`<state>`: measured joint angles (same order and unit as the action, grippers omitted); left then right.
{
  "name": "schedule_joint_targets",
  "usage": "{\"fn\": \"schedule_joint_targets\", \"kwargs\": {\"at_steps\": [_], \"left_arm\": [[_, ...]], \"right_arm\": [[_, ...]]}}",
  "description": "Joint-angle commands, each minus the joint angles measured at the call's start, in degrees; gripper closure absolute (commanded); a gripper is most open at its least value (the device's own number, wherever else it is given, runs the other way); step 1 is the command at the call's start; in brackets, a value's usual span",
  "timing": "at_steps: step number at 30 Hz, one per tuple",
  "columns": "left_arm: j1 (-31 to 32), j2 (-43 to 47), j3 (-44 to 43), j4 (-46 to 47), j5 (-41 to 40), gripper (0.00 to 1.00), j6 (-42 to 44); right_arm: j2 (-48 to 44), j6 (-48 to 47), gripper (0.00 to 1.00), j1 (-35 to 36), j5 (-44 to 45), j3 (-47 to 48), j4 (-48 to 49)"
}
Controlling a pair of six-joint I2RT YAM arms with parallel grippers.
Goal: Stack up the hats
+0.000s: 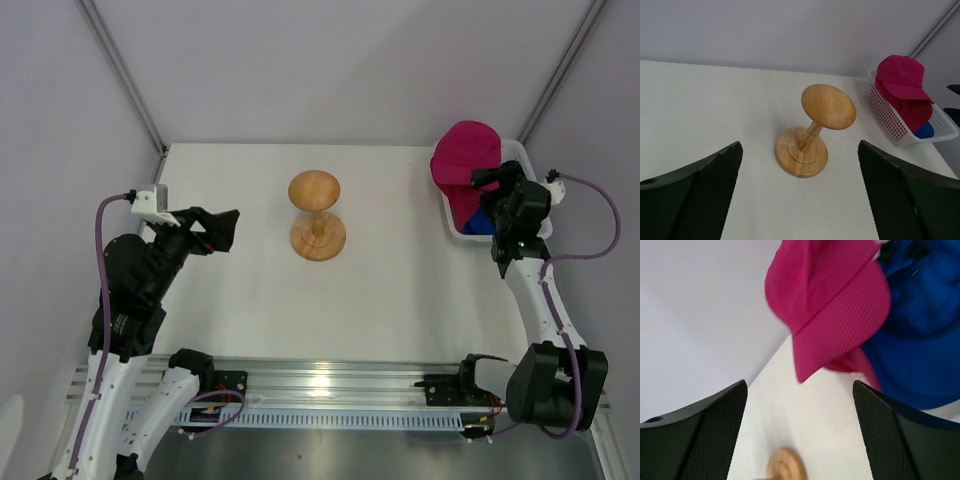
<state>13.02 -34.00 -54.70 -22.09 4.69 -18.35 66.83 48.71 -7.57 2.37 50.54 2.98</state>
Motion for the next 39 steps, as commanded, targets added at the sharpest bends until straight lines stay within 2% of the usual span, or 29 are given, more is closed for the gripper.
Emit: {"fn": "schedule_joint_targets", "kwargs": {"at_steps": [1,6,13,19,24,33,37,39], "left_arm": [[0.26,-0.54,-0.67,0.47,1.11,0.01,1.21],[0.26,-0.28,-0.59,0.47,0.67,0.01,1.30],[0.26,-0.19,-0.59,0.47,0.67,0.01,1.21],[0.26,-0.37,-0.59,0.38,0.41,0.01,1.39],[0.26,-0.80,-0.59,0.38,0.41,0.01,1.47],[0.25,-0.98,-0.41,0.46,0.58,0.01,1.91],[0.26,-0.10,-0.59,0.73,-0.99,0.01,2.00],[0.26,0.34,0.03,1.25,-2.22,0.01,1.91]], "right_arm": [[-0.73,8.33,0.11,4.66,2.53,-2.11,5.98],[-1.09,11.05,0.10,12.66,10.71,-2.99,6.42],[-0.56,14.40,0.11,15.04,17.57,-5.19,7.04],[0.06,12.73,0.12,14.87,22.05,-5.37,6.86],[0.93,12.11,0.13,13.64,22.68,-5.55,9.84],[8.23,12.29,0.16,12.06,20.31,-1.59,10.29],[8.85,11.85,0.15,12.14,18.73,-1.59,10.81],[8.67,8.78,0.12,12.40,18.54,-1.15,11.08]]}}
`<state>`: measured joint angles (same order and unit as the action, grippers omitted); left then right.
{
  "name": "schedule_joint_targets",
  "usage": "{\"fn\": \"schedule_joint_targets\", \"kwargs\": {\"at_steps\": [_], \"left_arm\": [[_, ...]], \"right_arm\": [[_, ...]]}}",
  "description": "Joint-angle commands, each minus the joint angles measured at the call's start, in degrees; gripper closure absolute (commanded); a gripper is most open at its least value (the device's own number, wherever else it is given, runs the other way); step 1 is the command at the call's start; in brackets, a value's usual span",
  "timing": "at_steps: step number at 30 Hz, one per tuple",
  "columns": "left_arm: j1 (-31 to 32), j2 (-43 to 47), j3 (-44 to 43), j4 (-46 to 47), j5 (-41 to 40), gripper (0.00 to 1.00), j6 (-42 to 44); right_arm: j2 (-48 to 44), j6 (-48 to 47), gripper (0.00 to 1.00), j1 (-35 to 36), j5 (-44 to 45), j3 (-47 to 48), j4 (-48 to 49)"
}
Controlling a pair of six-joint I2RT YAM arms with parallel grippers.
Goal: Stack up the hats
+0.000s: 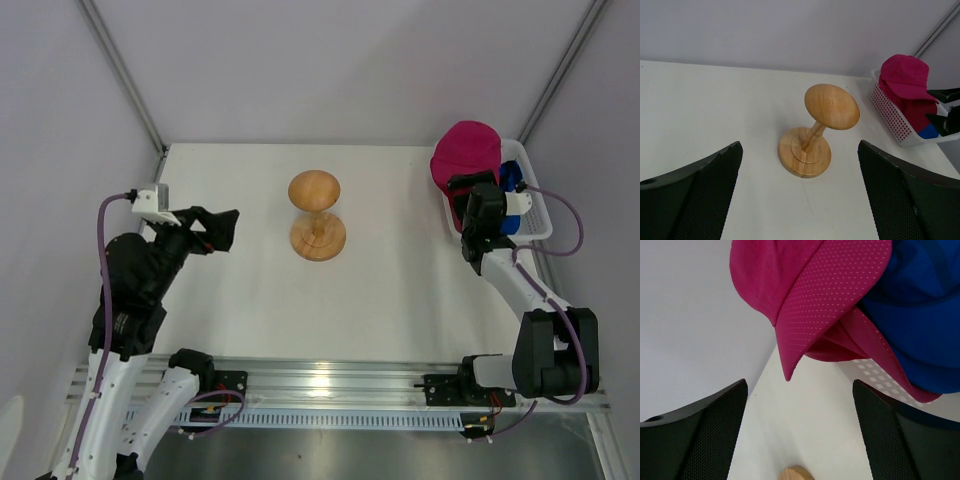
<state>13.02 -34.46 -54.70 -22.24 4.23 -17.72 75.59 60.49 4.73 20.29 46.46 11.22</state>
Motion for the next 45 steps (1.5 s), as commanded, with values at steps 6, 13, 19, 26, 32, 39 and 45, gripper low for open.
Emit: {"fn": "schedule_joint_targets", "kwargs": {"at_steps": [6,13,19,26,32,39,45], "left_arm": [[0.26,-0.96,-0.41,0.71,-3.09,0.00,1.28],[0.26,0.44,-0.32,0.62,-2.74,0.00,1.54],[0.26,1.24,0.64,2.02,-2.38,0.00,1.54],[0.26,-0.52,0.12,1.23,-2.21,0.01,1.98],[0.25,-1.22,0.21,1.41,-1.59,0.00,2.25],[0.25,-1.49,0.03,1.23,-0.80,0.00,2.42],[0.26,-0.88,0.03,0.97,-2.91,0.01,2.60]], "right_arm": [[2.01,-3.19,0.10,-0.60,1.50,4.34,1.96],[7.02,-1.26,0.31,-4.20,1.33,5.05,8.10],[11.33,-2.75,0.81,-7.28,-1.47,8.46,12.07],[12.56,-7.56,1.00,-9.21,-11.05,10.67,15.04],[10.81,-12.85,1.00,-9.83,-29.20,14.70,21.65],[10.19,-6.25,1.00,-2.30,-45.08,25.78,24.56],[6.06,-11.01,1.00,10.20,-45.16,28.08,18.66]]}}
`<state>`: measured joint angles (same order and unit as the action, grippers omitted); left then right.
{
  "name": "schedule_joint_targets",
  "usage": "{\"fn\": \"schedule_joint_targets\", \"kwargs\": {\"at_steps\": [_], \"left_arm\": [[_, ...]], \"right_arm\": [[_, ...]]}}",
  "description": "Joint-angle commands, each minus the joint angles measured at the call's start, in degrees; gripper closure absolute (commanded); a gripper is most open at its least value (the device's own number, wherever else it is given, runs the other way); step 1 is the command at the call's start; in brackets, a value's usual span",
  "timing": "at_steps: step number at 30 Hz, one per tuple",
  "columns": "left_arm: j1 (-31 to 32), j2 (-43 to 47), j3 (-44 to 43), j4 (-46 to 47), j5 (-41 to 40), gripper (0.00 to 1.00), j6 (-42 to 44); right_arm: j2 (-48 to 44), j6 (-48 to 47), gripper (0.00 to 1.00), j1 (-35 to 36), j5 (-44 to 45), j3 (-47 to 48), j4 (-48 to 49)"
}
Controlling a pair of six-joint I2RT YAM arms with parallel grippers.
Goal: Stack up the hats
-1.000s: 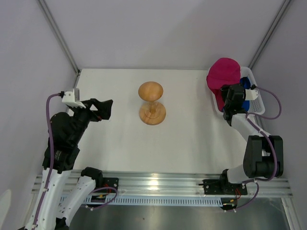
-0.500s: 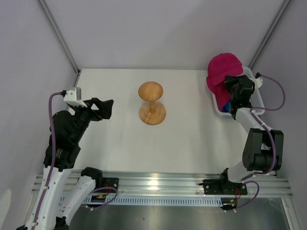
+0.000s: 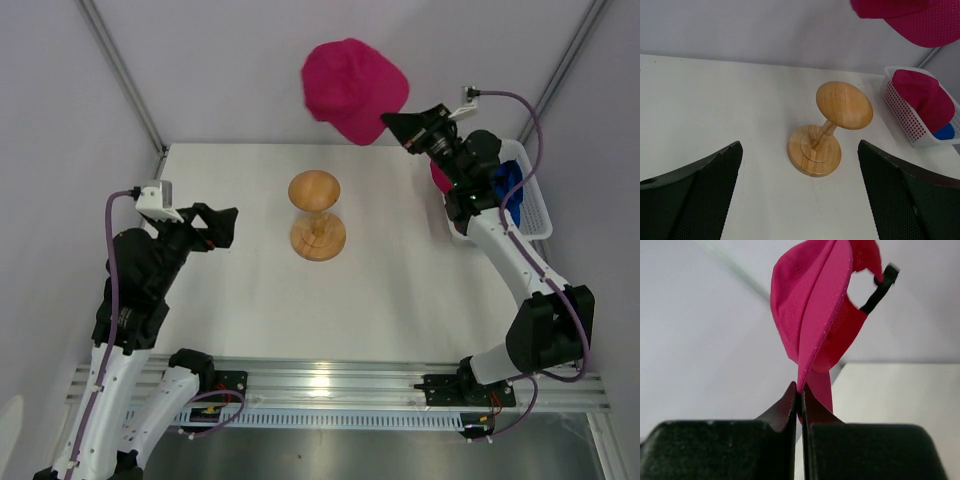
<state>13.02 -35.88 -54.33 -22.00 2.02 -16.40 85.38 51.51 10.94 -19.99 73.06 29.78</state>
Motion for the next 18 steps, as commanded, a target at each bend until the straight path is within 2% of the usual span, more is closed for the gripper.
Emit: {"fn": "schedule_joint_targets", "kwargs": {"at_steps": [1,5,9,13,18], "left_arm": [[0.26,0.81,-0.43,0.64,-0.79,0.01,1.29],[0.26,1.42,-0.17,0.99,-1.05,0.00,1.29],[0.26,1.77,-0.34,0.64,-2.28,0.01,1.20],[0.26,3.27,-0.08,0.82,-5.62,0.01,1.20],[0.26,4.06,0.01,1.08,-5.45,0.00,1.20]], "right_arm": [[-4.26,-1.68,1.00,4.87,-6.45,0.69,-0.25],[-5.93,3.14,1.00,8.74,-11.47,-6.33,5.98],[-5.23,6.59,1.00,11.91,-14.64,-8.01,8.28],[-6.28,6.94,1.00,14.54,-14.29,-11.00,1.71],[-8.47,7.56,1.00,15.08,-14.20,-14.86,-8.32]]}}
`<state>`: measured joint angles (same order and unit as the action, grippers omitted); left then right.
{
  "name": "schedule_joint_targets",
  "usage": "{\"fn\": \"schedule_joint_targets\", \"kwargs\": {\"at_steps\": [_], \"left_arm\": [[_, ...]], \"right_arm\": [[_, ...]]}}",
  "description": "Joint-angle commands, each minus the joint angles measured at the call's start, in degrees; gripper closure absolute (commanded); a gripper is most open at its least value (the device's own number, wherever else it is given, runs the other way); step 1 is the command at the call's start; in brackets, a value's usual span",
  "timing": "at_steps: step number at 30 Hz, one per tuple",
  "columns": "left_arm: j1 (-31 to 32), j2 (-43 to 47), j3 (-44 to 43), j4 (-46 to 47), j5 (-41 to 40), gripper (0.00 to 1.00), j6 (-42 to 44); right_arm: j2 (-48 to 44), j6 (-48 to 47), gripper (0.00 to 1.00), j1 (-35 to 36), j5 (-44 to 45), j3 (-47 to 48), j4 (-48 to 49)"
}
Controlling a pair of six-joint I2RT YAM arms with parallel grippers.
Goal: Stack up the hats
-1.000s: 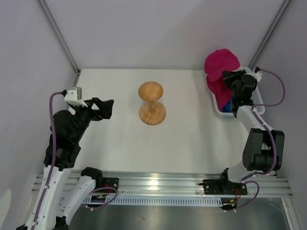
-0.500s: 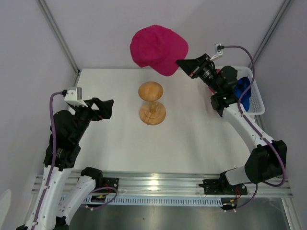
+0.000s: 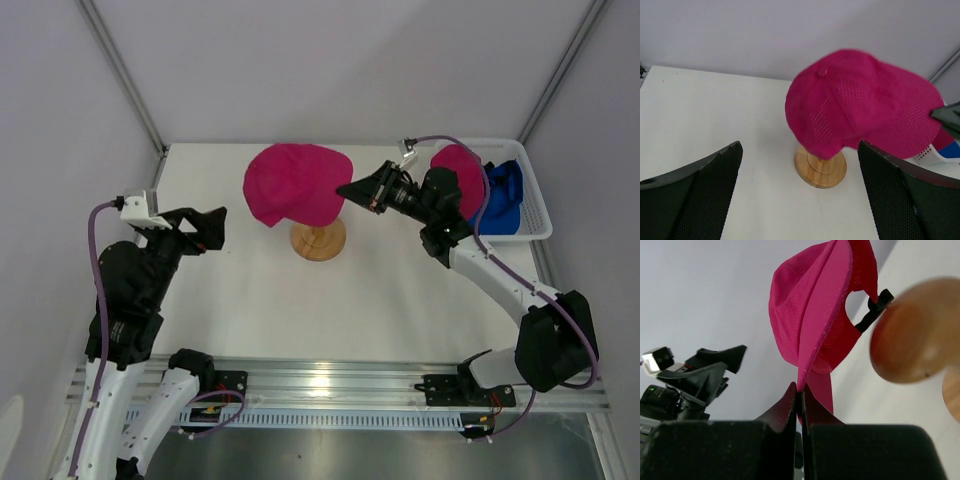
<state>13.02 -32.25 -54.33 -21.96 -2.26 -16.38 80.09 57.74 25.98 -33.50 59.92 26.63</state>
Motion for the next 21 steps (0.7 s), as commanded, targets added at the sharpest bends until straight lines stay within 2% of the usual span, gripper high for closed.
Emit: {"fn": "schedule_joint_targets", "kwargs": {"at_steps": [1,9,15,21], "left_arm": [[0.26,0.52,0.01,0.95,-1.08,0.01,1.09],[0.26,0.35,-0.08,0.95,0.59,0.01,0.74],[0.26,0.34,-0.17,0.95,0.94,0.00,0.83],[0.26,0.17,-0.08,0.95,1.03,0.01,0.91]], "right_arm": [[-5.19,1.15,1.00,0.04,0.61,-4.09,-6.06],[-14.96,-4.21,1.00,-0.05,14.15,-11.05,-15.72],[-17.60,-2.20,1.00,-0.05,23.38,-18.07,-11.97],[-13.39,0.89,1.00,-1.10,26.90,-21.16,-9.05]]}}
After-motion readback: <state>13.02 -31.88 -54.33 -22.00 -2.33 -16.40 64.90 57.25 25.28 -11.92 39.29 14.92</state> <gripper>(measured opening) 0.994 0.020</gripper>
